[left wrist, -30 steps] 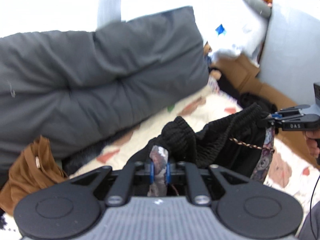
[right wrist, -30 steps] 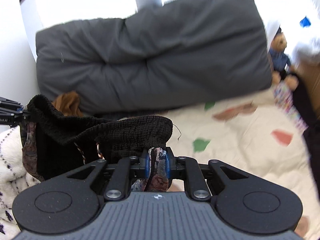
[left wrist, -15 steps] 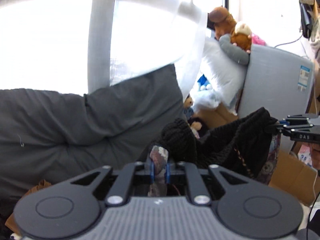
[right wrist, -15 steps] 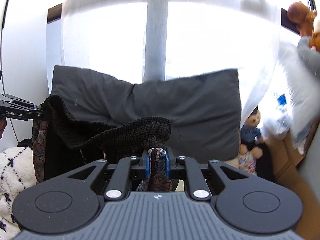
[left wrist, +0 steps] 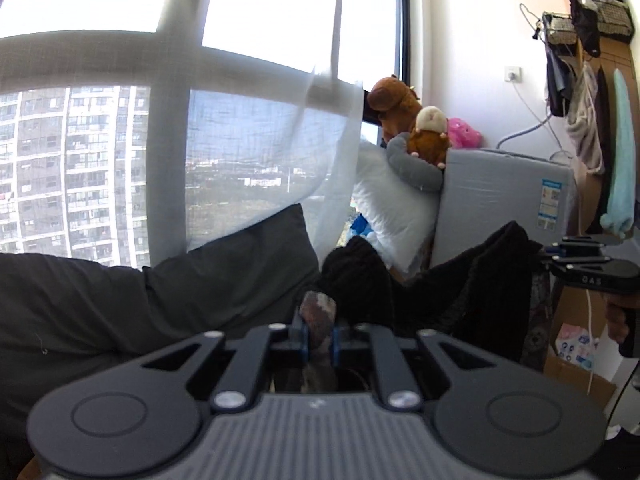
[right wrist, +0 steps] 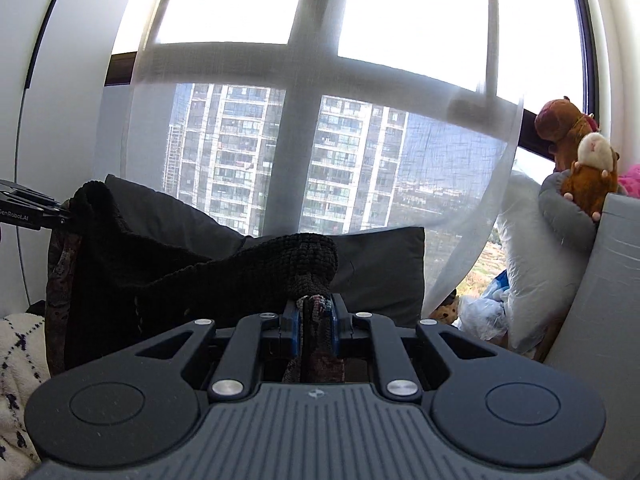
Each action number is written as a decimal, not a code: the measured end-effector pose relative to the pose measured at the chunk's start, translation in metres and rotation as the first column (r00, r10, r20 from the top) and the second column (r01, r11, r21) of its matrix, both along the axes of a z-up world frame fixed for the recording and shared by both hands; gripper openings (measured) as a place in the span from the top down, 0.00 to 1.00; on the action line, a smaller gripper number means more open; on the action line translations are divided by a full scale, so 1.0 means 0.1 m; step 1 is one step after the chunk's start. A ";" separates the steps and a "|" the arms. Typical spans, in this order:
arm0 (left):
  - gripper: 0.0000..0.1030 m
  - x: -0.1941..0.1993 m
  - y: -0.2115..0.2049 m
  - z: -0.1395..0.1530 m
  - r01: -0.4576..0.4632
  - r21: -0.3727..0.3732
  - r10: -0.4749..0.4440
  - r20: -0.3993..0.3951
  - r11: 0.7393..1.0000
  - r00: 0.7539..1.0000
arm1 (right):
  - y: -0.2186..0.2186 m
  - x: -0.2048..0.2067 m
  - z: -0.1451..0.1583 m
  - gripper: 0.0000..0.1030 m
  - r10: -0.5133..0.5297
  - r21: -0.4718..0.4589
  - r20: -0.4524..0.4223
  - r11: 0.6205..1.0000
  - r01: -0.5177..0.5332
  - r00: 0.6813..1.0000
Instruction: Fold clothes
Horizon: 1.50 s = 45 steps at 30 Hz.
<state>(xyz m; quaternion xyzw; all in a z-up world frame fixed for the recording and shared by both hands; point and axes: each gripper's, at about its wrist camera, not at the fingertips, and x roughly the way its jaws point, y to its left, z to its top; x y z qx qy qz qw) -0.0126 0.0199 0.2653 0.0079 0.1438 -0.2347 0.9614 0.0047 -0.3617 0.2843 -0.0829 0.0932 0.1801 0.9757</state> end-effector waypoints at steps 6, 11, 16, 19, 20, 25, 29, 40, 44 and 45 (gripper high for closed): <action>0.89 -0.47 -0.11 0.16 0.043 -0.012 -0.042 0.030 0.999 0.999 | -0.16 -0.43 0.13 0.85 -0.005 -0.006 0.047 1.000 0.005 0.999; 0.89 -0.88 -0.15 0.31 0.099 -0.018 -0.098 0.054 0.995 0.994 | -0.31 -0.82 0.26 0.85 -0.005 -0.001 0.089 1.000 0.005 0.996; 0.89 -1.24 -0.24 0.34 0.154 -0.011 -0.153 0.075 0.988 0.985 | -0.46 -1.19 0.37 0.85 0.020 -0.008 0.119 1.000 -0.019 0.993; 0.89 -1.37 -0.27 0.27 0.179 -0.010 -0.178 0.066 0.984 0.982 | -0.50 -1.32 0.34 0.85 0.033 -0.019 0.115 0.999 -0.031 0.993; 0.89 -1.39 -0.27 0.23 0.181 -0.017 -0.180 0.054 0.983 0.982 | -0.51 -1.37 0.32 0.85 0.038 -0.022 0.111 0.999 -0.035 0.993; 0.89 -1.34 -0.23 -0.07 0.179 -0.039 -0.181 -0.037 0.983 0.983 | -0.56 -1.54 0.12 0.85 0.067 -0.037 0.065 0.997 -0.065 0.996; 0.90 -1.11 -0.22 -0.43 0.175 -0.023 -0.176 -0.142 0.984 0.974 | -0.52 -1.53 -0.17 0.85 0.090 -0.054 -0.010 0.994 -0.090 0.996; 0.90 -0.27 -0.34 -1.16 0.170 0.088 -0.133 -0.329 0.981 0.935 | -0.37 -0.88 -0.94 0.85 0.077 -0.078 -0.178 0.993 -0.092 0.981; 0.90 0.05 -0.41 -1.29 0.157 0.110 -0.107 -0.362 0.982 0.926 | -0.35 -0.57 -1.13 0.85 0.075 -0.076 -0.216 0.993 -0.093 0.974; 0.90 0.10 -0.43 -1.32 0.156 0.109 -0.105 -0.374 0.982 0.922 | -0.34 -0.48 -1.19 0.85 0.074 -0.077 -0.226 0.993 -0.093 0.971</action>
